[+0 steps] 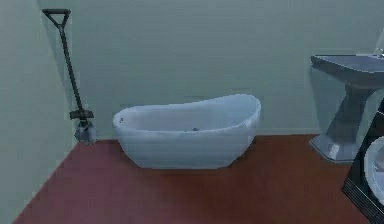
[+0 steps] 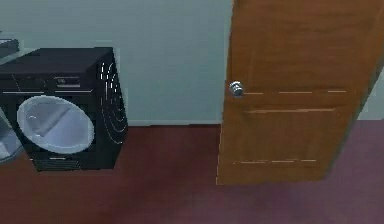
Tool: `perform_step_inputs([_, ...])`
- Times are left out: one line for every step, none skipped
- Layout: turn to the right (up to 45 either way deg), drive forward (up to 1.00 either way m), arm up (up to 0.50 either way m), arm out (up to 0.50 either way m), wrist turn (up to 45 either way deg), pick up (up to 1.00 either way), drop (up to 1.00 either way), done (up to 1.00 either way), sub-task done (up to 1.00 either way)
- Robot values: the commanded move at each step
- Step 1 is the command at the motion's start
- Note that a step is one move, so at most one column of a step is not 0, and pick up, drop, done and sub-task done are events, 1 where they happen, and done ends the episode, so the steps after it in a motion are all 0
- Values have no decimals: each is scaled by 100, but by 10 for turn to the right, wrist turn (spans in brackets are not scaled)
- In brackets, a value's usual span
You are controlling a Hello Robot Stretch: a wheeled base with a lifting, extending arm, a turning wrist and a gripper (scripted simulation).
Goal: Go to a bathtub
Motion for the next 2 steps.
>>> perform_step_inputs([60,0,0,0,0,0,0,0,0])
perform_step_inputs([0,75,0,0,0,0,0,0,0])
